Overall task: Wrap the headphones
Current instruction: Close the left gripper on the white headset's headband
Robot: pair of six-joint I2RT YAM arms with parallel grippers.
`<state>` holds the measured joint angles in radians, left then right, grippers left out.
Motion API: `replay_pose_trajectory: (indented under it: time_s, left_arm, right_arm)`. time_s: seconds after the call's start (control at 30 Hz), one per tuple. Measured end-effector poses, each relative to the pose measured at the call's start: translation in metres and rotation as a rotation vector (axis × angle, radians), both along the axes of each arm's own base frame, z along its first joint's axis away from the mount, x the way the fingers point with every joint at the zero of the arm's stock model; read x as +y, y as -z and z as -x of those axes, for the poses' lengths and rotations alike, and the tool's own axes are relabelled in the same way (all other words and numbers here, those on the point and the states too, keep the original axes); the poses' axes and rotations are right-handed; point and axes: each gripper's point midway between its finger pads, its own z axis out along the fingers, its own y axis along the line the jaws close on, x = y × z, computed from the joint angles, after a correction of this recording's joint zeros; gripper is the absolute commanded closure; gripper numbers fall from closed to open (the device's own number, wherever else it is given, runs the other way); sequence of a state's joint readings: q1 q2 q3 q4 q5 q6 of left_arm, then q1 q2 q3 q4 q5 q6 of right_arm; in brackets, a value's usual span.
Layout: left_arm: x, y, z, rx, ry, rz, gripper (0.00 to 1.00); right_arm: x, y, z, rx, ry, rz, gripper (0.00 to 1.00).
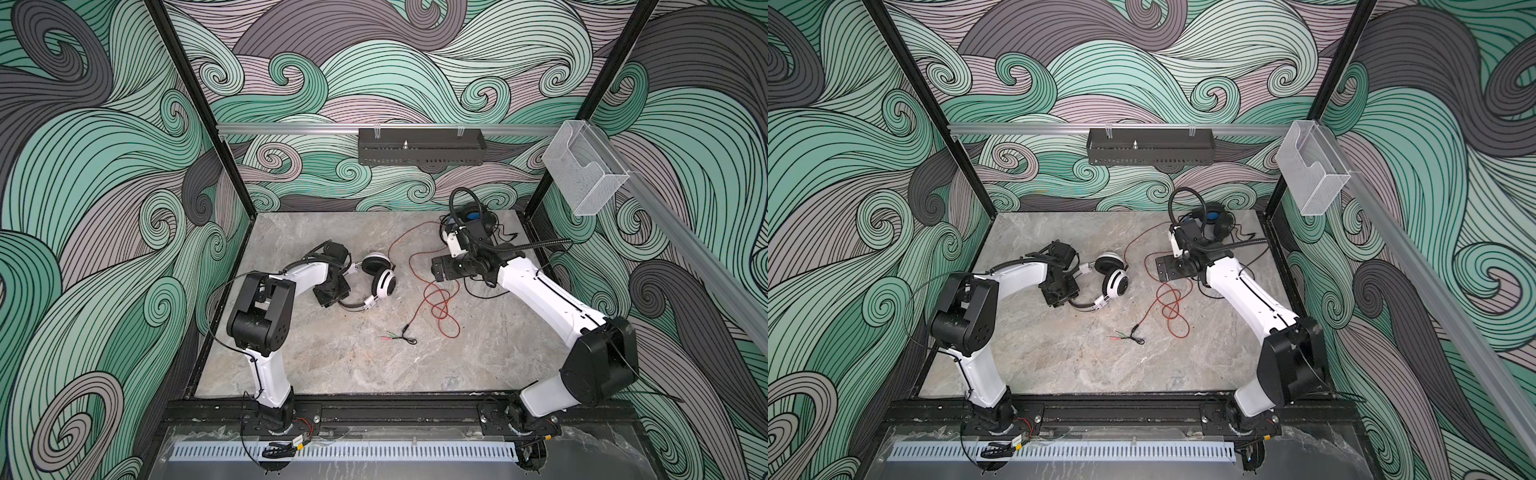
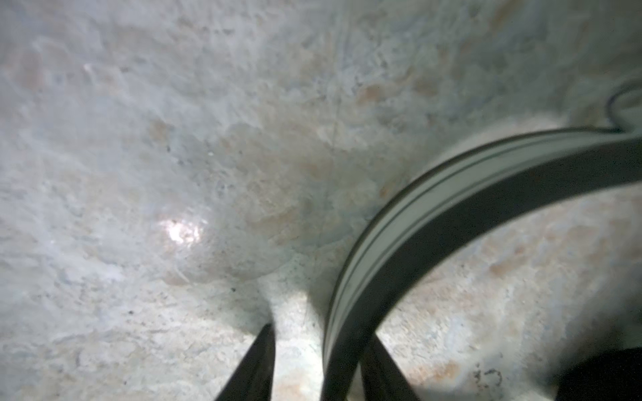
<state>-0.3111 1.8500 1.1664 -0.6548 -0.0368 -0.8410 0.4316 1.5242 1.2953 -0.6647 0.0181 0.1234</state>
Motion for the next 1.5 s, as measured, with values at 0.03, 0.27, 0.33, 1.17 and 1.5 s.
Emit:
replay_pose_trajectory:
  time_s: [0.03, 0.27, 0.33, 1.17, 1.5]
  left_arm:
    - [0.001, 0.0, 0.001, 0.001, 0.007, -0.003, 0.71]
    - [-0.001, -0.007, 0.007, -0.012, 0.052, -0.006, 0.76]
    - [-0.003, -0.013, 0.007, -0.027, 0.07, -0.003, 0.69]
    - [-0.006, -0.029, -0.006, -0.008, 0.037, -0.012, 0.44]
    - [-0.006, 0.002, 0.001, 0.073, 0.037, -0.031, 0.61]
  right_arm:
    - [0.0, -0.001, 0.001, 0.0, -0.002, 0.0, 0.01]
    - [0.0, -0.014, 0.006, -0.027, -0.011, -0.01, 0.01]
    - [0.0, -0.018, 0.007, -0.038, -0.011, -0.015, 0.01]
    - [-0.003, -0.023, 0.013, -0.048, -0.02, -0.012, 0.01]
    - [-0.003, -0.022, 0.015, -0.04, -0.022, -0.012, 0.01]
